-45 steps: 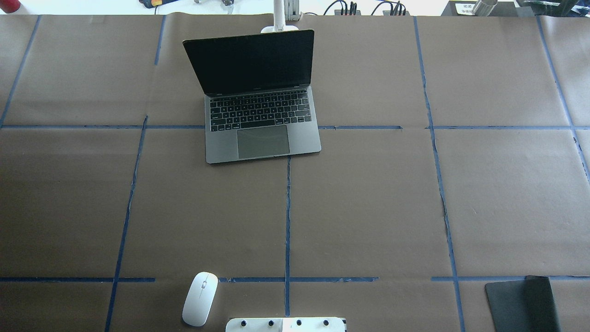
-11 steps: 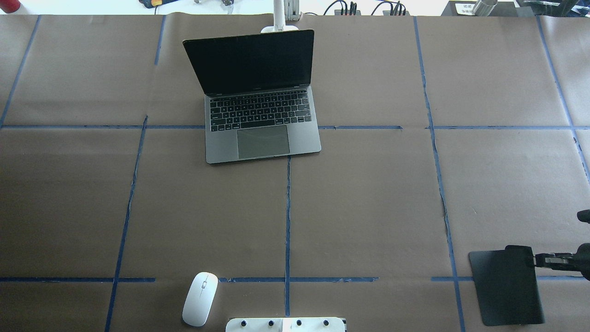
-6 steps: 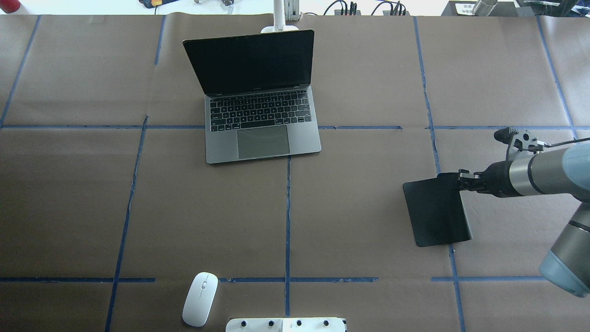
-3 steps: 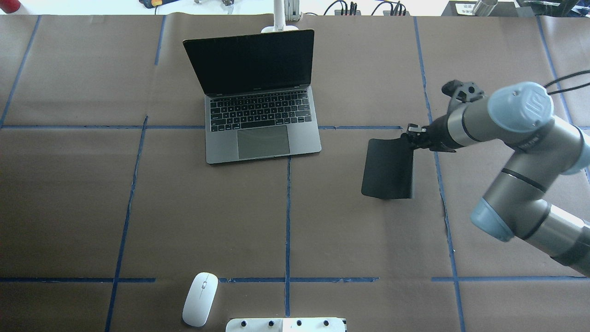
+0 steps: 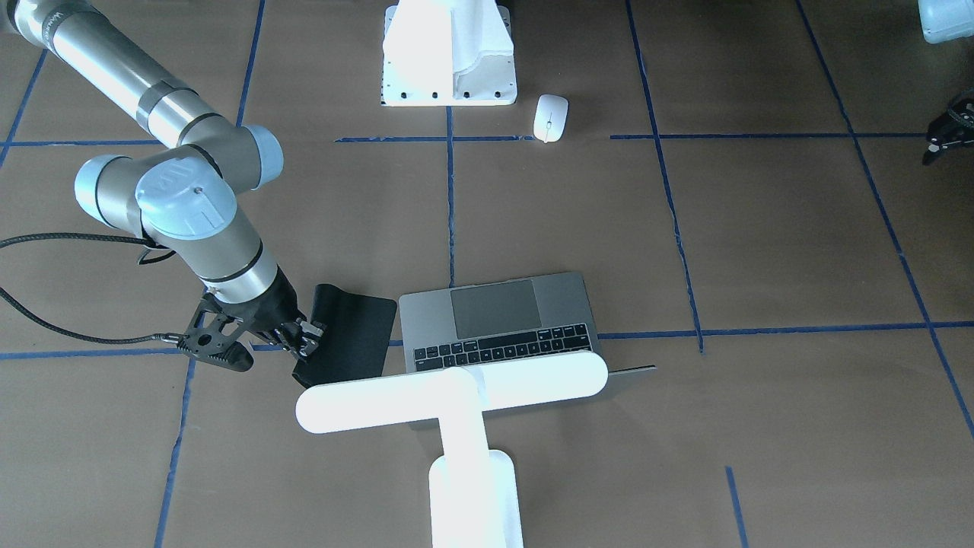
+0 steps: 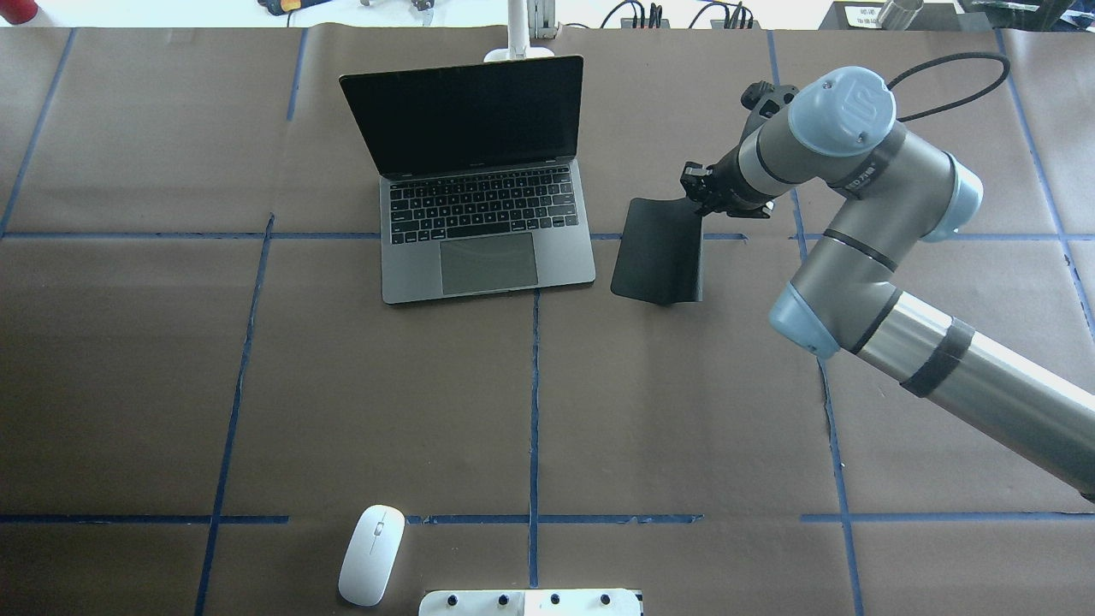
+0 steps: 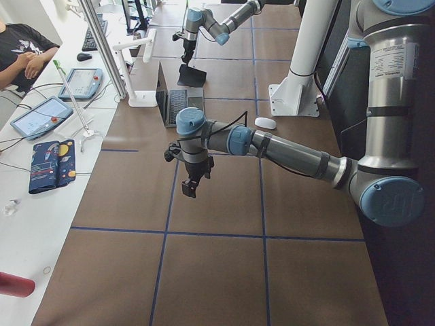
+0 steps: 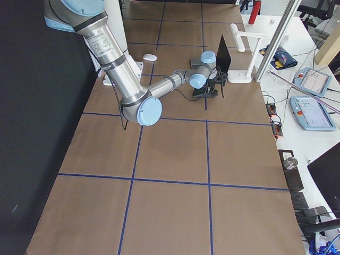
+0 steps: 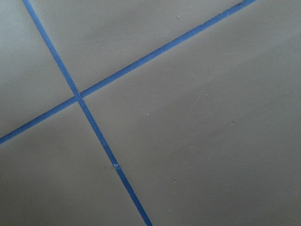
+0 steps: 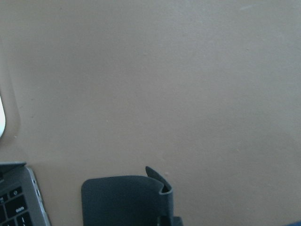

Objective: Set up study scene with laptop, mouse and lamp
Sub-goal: 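Drag the mouse pad with the right gripper beside the laptop, away from the robot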

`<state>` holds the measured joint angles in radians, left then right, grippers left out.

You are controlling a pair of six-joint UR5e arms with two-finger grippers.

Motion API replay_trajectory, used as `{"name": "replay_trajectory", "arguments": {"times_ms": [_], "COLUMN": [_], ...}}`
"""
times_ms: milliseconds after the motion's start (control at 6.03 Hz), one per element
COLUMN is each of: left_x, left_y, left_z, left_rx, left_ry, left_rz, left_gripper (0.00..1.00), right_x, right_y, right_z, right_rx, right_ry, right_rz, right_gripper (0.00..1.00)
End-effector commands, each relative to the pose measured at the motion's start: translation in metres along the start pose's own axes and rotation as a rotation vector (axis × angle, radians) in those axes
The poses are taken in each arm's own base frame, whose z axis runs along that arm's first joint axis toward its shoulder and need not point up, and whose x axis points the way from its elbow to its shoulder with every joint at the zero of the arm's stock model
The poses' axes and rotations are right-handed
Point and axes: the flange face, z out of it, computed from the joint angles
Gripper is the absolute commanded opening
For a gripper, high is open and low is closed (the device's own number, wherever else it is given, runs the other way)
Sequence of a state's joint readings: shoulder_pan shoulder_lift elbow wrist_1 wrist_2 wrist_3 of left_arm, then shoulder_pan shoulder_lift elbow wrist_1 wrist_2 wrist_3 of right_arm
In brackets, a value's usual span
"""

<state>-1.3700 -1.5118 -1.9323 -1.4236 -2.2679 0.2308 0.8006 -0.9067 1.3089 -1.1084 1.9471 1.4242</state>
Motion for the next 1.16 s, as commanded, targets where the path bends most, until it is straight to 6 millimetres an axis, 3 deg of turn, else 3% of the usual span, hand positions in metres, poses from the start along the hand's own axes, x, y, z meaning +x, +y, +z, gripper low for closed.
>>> {"name": "replay_trajectory", "arguments": {"times_ms": [0,166,332,498,664,829,995], "left_x": [0.001,0.002,0.002,0.002,0.003,0.008,0.016], "left_y": [-0.001,-0.003,-0.003,-0.004,-0.005,-0.008,-0.021], "left_z": [-0.001,-0.002,-0.002,-0.002,-0.003,-0.009,-0.019], "left_rx": [0.004,0.006,0.006,0.007,0.010,0.023,0.045], "left_ry": [0.006,0.006,0.006,0.006,0.007,0.002,-0.002], "left_rz": [-0.003,-0.003,-0.003,-0.002,0.001,0.014,0.037], "left_gripper": [1.00,1.00,1.00,1.00,1.00,1.00,1.00], "right_x": [-0.013,-0.004,0.023,0.030,0.037,0.046,0.078], "right_y": [-0.012,-0.021,-0.025,-0.025,-0.025,-0.029,-0.052], "right_z": [0.012,0.009,0.018,0.019,0.020,0.009,-0.013], "right_rx": [0.001,0.001,-0.021,-0.023,-0.030,-0.060,-0.131], "right_ry": [0.021,0.027,0.052,0.057,0.063,0.049,0.016], "right_rz": [0.003,-0.057,-0.074,-0.092,-0.094,-0.137,-0.176], "right_gripper": [0.00,0.00,0.00,0.05,0.99,1.00,1.00]}}
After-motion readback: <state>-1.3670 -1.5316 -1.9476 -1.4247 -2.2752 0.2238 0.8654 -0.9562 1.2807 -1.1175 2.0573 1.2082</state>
